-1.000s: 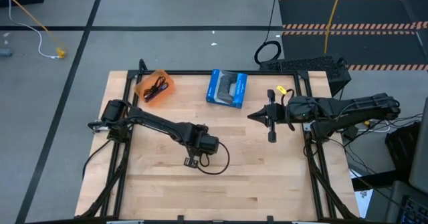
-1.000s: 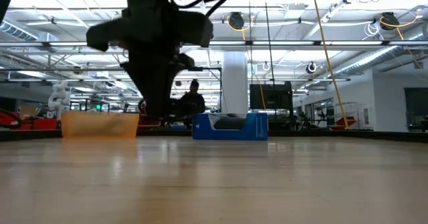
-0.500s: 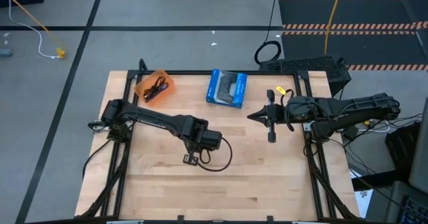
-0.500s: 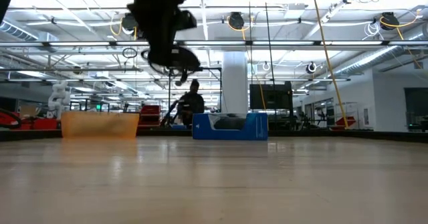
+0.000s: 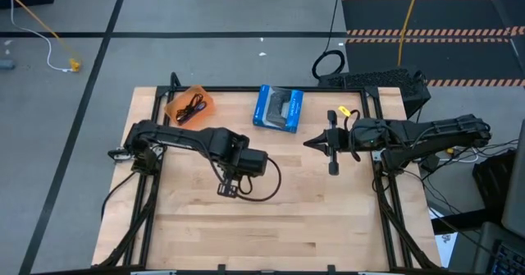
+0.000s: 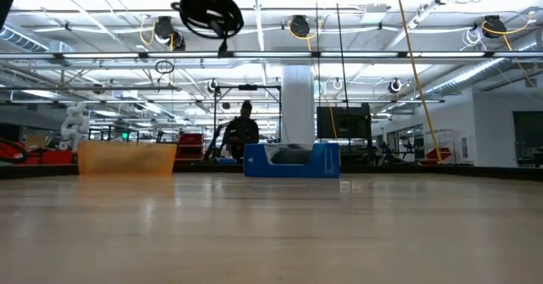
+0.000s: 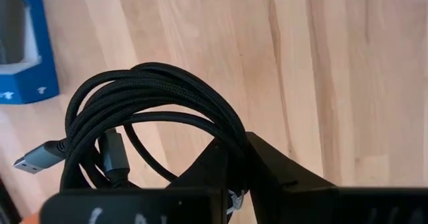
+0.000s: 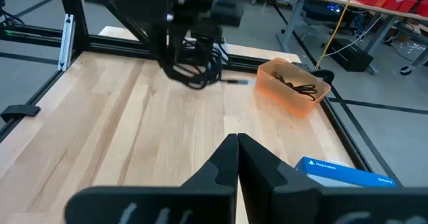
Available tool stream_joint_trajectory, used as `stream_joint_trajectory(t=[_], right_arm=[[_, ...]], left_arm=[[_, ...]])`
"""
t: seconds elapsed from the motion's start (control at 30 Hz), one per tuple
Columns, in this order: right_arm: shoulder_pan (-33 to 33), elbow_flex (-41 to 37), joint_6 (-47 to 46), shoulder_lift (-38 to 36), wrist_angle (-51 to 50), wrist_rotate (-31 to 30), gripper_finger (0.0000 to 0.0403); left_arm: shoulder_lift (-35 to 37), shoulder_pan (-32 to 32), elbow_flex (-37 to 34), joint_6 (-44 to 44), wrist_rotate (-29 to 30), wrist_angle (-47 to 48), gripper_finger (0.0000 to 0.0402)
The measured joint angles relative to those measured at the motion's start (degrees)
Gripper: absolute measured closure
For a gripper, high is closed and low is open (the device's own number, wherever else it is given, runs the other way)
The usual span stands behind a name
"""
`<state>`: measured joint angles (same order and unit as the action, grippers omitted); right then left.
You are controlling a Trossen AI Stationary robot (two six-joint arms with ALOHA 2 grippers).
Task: Pick and place USB-C Cables
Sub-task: Put the black charger cable into the orange bin
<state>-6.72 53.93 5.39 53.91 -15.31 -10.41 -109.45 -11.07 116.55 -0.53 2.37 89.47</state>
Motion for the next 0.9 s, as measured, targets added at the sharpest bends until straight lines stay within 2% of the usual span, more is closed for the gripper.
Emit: stream_joint_trajectory(t=[0.33, 0.9], right_arm=[[-0.02, 0.0, -0.13, 0.02, 0.32, 0.02, 0.0403], [-0.02, 0.0, -0.35, 0.02, 0.52, 0.02, 0.0403]], left_arm=[[2.77, -0.04, 5.38, -1.7, -1.55, 0.49, 0.0365], [18.89, 1.38, 4.94, 1.12, 2.71, 0.59, 0.0364]])
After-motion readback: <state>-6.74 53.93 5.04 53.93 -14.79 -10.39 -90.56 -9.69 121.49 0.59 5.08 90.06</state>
